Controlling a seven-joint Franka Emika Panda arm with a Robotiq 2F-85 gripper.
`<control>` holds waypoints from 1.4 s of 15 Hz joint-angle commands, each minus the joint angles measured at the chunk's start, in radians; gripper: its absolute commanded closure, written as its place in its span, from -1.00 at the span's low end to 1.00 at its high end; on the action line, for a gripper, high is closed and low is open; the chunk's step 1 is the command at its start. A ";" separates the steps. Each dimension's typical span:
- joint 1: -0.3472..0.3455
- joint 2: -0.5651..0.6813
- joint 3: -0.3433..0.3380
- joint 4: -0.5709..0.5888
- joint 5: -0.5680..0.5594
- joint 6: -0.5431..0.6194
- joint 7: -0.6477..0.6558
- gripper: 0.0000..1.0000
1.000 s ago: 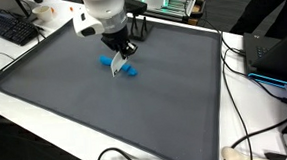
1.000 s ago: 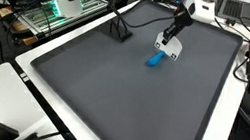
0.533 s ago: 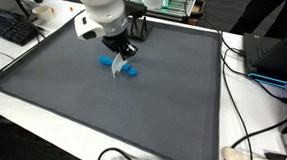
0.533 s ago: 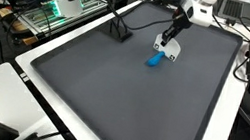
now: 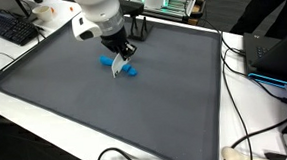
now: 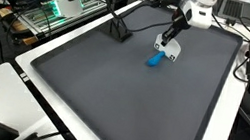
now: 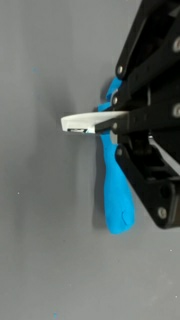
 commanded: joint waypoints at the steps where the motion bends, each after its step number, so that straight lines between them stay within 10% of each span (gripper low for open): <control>1: -0.016 0.014 0.012 -0.004 0.027 0.012 -0.026 0.98; 21: -0.015 0.011 0.013 -0.035 0.037 -0.049 -0.027 0.98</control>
